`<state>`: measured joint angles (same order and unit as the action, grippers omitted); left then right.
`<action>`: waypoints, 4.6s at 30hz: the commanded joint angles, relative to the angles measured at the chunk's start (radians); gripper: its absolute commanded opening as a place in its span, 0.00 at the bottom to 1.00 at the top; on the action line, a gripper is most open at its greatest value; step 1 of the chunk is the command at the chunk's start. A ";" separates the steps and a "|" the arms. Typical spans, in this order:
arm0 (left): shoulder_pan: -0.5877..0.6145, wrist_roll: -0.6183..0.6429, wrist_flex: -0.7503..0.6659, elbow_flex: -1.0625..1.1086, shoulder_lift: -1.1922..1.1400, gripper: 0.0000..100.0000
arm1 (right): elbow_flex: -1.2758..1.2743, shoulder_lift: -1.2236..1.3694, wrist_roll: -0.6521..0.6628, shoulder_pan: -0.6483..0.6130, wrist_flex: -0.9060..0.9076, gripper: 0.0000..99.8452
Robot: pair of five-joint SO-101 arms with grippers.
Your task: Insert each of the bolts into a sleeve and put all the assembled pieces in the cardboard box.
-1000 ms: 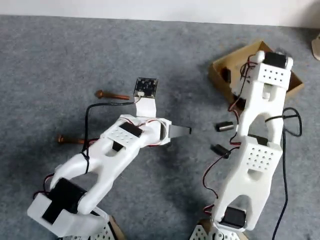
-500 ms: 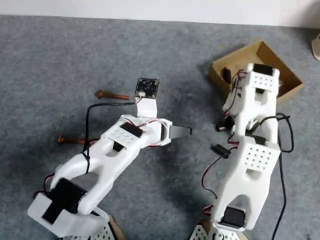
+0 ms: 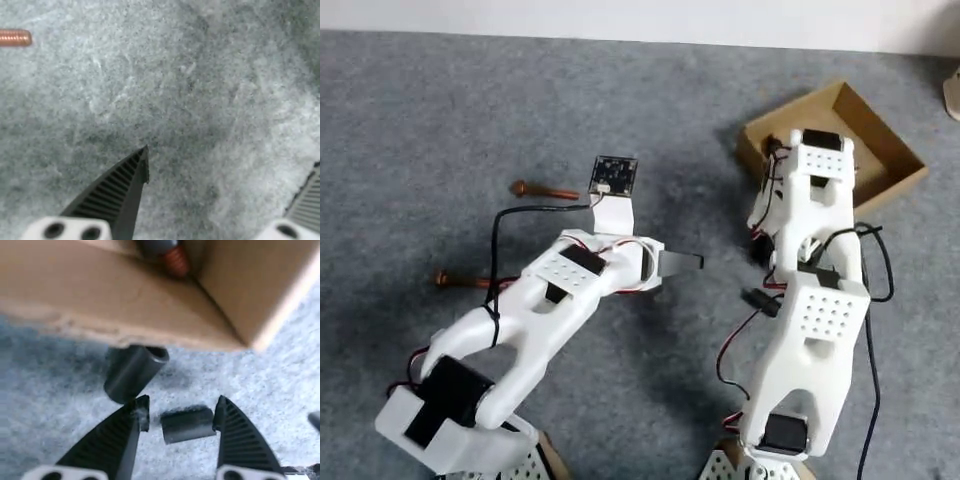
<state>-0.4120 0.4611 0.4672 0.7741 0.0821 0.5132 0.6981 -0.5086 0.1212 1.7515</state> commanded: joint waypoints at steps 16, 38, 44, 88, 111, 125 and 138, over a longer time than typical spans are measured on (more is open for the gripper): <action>0.008 -0.002 -0.017 -0.048 0.007 0.44 | 0.038 -0.160 -0.180 -0.015 0.005 0.20; 0.007 -0.002 -0.017 -0.048 0.007 0.44 | 0.047 0.117 -0.322 -0.015 -0.177 0.20; 0.007 -0.002 -0.017 -0.048 0.007 0.44 | 0.140 0.120 -0.313 -0.001 -0.127 0.12; 0.364 0.431 0.414 -0.394 0.005 0.44 | -0.303 -0.243 -0.084 -0.242 0.004 0.00; 0.533 0.589 0.430 -0.346 0.005 0.14 | -0.311 -0.242 -0.084 -0.239 -0.042 0.00; 0.493 0.603 0.348 -0.305 0.013 0.03 | -0.312 -0.240 -0.084 -0.237 -0.041 0.00; 0.444 0.603 0.361 -0.193 0.016 0.03 | -0.312 -0.240 -0.084 -0.237 -0.047 0.00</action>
<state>0.0483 1.0641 0.8309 0.5608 0.0821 0.1987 0.5294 -0.6022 -0.1089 1.7131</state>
